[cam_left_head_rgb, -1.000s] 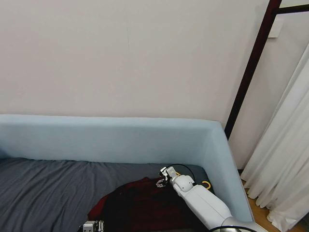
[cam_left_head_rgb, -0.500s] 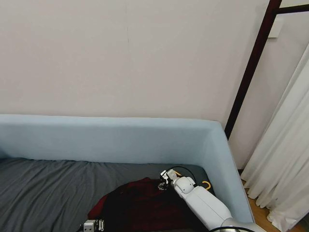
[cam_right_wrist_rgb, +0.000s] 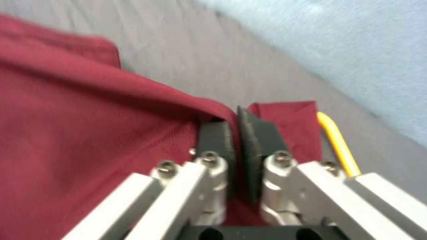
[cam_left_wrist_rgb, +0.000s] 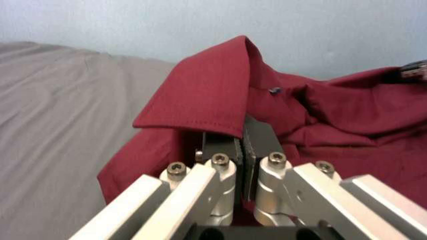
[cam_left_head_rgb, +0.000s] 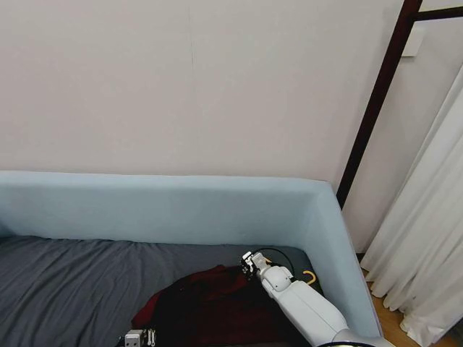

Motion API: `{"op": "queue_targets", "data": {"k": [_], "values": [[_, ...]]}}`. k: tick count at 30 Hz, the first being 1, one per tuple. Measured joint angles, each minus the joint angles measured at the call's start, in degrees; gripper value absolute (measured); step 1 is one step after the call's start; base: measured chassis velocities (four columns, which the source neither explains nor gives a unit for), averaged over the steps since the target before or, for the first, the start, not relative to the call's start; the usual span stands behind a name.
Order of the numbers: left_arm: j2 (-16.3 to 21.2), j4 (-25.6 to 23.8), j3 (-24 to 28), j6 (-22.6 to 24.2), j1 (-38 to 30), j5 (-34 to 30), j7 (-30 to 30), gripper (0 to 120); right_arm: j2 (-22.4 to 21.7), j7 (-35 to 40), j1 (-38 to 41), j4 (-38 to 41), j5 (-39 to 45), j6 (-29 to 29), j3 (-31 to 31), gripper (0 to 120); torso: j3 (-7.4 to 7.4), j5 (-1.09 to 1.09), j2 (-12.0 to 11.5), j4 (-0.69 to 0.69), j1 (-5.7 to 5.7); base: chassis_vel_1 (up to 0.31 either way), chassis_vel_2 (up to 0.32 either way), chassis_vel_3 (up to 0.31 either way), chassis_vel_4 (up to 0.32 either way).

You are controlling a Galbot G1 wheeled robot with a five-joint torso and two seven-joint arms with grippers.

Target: Pick up the clothes from the sofa and hang them on the clothes hanger.

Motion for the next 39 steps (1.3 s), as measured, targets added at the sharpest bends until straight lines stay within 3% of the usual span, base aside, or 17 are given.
{"op": "queue_targets", "data": {"k": [1, 7, 14, 18, 19, 25, 34, 39], "values": [[0.3, -0.3, 0.0, 0.0, -0.3, -0.4, -0.2, 0, -1.8, 0.9, -0.7, 3.4, 2.7, 0.0, -0.6, 0, 0.0, 0.0, 0.0, 0.0, 0.0, 0.0, 0.0, 0.0, 0.0], [1.7, -1.7, 0.4, 0.0, -1.8, -1.6, -0.8, 0, -8.1, 3.8, -2.7, 14.3, 10.0, 0.9, -1.9, 0, 0.0, -0.01, 0.0, -0.03, 0.0, 0.0, 0.0, 0.0, 0.0], [5.4, -5.2, 0.9, -2.8, -7.1, -5.6, -2.1, 0, -14.0, 5.4, -5.0, 26.8, 18.9, 9.1, 2.5, 0, 0.0, 0.0, 0.0, 0.0, 0.0, 0.0, 0.0, 0.0, 0.0], [11.3, -8.7, 2.1, -3.5, -12.7, -11.3, -2.4, 0, -17.7, 7.5, -5.5, 36.0, 25.8, 11.2, 6.9, 0, 0.0, 0.0, 0.0, -0.01, 0.0, 0.0, 0.0, 0.0, 0.0], [11.3, -8.7, 2.1, -3.5, -12.7, -11.3, -2.4, 0, -17.7, 7.5, -5.5, 36.0, 25.8, 11.2, 6.9, 0, 0.0, 0.0, 0.0, -0.01, 0.0, 0.0, 0.0, 0.0, 0.0], [21.2, -12.2, 3.3, -2.7, -22.7, -20.8, -1.1, 0, -25.0, 11.9, -5.7, 49.4, 34.8, 10.7, 13.4, 0, 0.01, 0.0, 0.0, 0.0, 0.0, 0.0, 0.0, 0.0, 0.0], [26.8, -13.9, 3.5, -2.1, -30.4, -27.8, 0.4, 0, -30.1, 13.8, -6.1, 58.5, 39.8, 10.3, 18.0, 0, 0.0, 0.01, 0.0, -0.02, 0.0, 0.0, 0.0, 0.0, 0.0], [32.0, -17.7, 3.1, -0.2, -35.4, -33.0, 1.7, 0, -35.4, 15.4, -7.6, 67.8, 44.4, 9.5, 23.5, 0, -0.01, 0.0, 0.0, -0.01, 0.0, 0.0, 0.0, 0.0, 0.0]]}}
